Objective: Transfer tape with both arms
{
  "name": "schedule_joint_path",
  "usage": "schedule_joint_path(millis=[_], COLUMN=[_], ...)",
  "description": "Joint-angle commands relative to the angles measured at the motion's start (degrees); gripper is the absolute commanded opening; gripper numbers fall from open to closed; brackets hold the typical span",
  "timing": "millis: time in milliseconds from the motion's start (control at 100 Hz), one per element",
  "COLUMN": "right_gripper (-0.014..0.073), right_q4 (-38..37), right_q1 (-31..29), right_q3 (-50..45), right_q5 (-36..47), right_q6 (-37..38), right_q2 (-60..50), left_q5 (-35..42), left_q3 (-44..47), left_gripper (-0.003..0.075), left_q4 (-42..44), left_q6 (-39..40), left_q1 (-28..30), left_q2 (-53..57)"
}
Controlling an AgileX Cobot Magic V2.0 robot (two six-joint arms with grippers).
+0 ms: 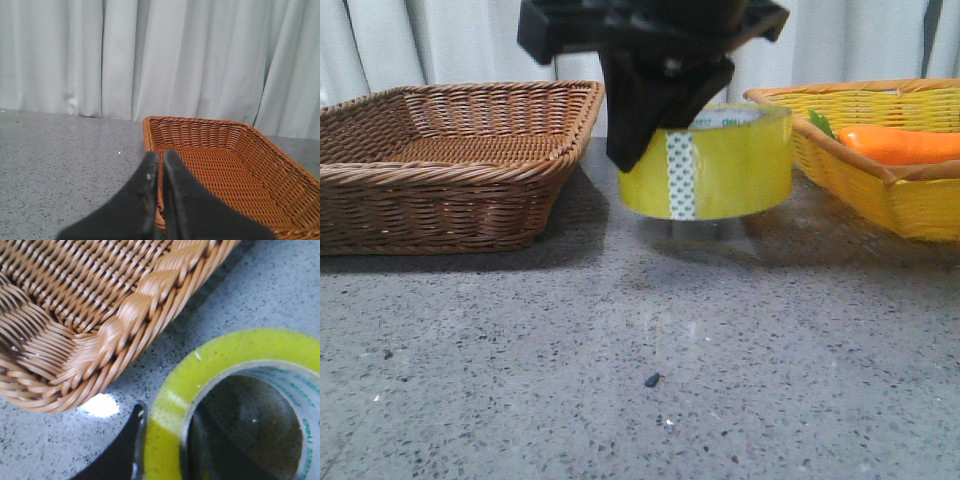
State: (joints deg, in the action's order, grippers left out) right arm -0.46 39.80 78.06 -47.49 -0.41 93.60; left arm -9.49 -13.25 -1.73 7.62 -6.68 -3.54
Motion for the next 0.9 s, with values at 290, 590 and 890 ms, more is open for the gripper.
schedule_joint_path(millis=[290, 590, 890], right_gripper=[-0.0016, 0.0205, 0.0153], right_q4=[-0.57, -0.44, -0.67], right_q1=[-0.12, -0.12, -0.12], right_q3=[-1.89, -1.89, -1.89], right_q5=[7.24, 4.47, 5.35], right_q6=[-0.59, -0.59, -0.59], right_q2=[-2.31, -2.41, -8.8], left_q5=[4.17, 5.73, 0.91], left_q3=[-1.96, -3.05, -12.75], left_gripper=[-0.0021, -0.0021, -0.0021], left_q4=[-0.59, -0.59, -1.11], left_q6=[0.57, 0.57, 0.57], left_q1=[0.09, 0.09, 0.09], left_q2=[-1.28, -1.28, -3.13])
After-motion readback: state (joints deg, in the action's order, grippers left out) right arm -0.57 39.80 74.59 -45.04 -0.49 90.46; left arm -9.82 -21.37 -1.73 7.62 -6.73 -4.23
